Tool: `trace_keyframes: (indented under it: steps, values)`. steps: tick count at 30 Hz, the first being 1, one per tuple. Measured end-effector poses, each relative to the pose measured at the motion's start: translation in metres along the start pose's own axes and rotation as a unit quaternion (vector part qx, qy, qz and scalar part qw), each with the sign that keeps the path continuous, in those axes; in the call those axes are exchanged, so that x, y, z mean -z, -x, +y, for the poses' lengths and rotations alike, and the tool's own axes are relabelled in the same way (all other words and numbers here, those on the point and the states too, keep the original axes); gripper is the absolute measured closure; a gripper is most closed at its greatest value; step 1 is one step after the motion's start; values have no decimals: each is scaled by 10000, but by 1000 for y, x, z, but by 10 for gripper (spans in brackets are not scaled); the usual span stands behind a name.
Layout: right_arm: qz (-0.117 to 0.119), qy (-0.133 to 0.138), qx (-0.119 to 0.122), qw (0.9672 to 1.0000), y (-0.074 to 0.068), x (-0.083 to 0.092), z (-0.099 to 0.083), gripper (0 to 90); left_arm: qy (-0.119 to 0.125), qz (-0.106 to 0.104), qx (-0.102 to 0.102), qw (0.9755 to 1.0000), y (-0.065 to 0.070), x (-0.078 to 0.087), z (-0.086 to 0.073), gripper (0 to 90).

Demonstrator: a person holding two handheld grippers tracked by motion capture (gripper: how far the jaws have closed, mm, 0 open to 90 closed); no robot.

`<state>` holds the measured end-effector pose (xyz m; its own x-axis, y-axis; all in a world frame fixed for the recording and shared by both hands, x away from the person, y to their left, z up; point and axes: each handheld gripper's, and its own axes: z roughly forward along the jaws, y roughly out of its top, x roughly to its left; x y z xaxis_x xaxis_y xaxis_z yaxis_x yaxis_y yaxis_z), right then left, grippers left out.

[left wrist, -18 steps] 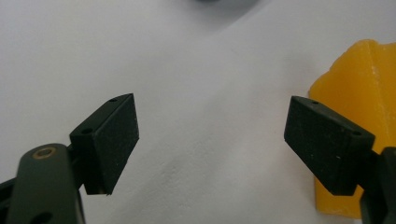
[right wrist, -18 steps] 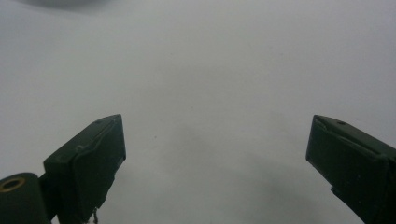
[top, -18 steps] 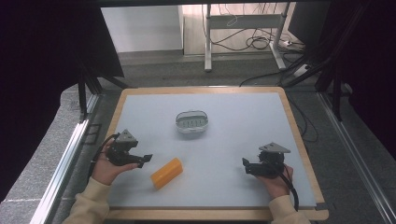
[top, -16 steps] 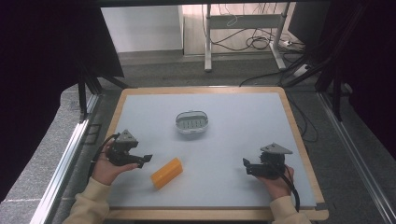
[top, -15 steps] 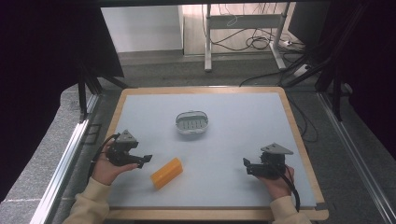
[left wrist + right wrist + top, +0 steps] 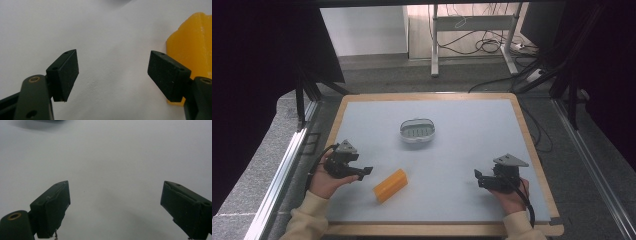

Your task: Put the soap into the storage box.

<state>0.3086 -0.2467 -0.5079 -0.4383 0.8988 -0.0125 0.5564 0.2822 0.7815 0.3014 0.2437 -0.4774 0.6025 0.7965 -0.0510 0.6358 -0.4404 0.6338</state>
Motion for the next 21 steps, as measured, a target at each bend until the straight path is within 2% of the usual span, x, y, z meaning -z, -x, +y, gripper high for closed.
trace_keyframes:
  steps: [4, 8, 13, 18, 21]
  values:
    - [-16, 39, -2, 10000, 0, 4, -2, 92, -17, -63, 20, 10000, 3, 3, 2, 291]
    - [-12, 71, -9, 10000, 1, 6, -1, 97, 11, -41, 45, 10000, 7, 9, 5, 320]
    - [-34, 40, -26, 10000, 3, 4, -2, 97, 35, -97, -41, 9999, 11, 15, 9, 319]
    - [2, 84, 131, 9999, 2, 6, 0, 101, 41, -163, -92, 9998, 14, 21, 15, 335]
    - [26, 101, 111, 9999, 2, 7, 0, 101, 46, -180, -152, 9997, 17, 24, 18, 338]
